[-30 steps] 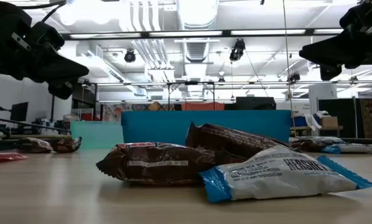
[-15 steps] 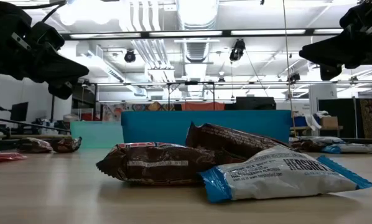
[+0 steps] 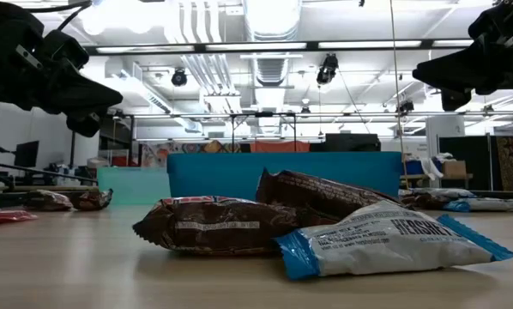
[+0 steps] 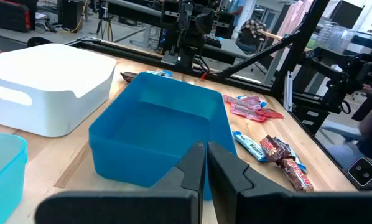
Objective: Sort candy
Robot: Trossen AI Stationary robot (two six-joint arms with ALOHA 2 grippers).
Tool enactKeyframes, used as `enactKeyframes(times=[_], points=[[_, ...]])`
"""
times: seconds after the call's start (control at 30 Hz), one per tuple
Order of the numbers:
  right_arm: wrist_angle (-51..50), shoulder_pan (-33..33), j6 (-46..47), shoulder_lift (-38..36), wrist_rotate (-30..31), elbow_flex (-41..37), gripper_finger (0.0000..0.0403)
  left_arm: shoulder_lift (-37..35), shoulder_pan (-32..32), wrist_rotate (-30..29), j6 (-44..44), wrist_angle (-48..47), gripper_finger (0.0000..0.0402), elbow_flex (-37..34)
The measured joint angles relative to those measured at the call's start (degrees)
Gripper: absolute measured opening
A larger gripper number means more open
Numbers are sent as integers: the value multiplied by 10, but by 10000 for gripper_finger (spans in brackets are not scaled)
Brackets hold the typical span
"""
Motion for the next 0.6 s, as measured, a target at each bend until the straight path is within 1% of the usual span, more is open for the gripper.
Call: enactKeyframes(times=[0.6], points=[[0, 0, 0, 0, 0, 0, 68, 0, 0, 0, -1, 7, 1, 0]])
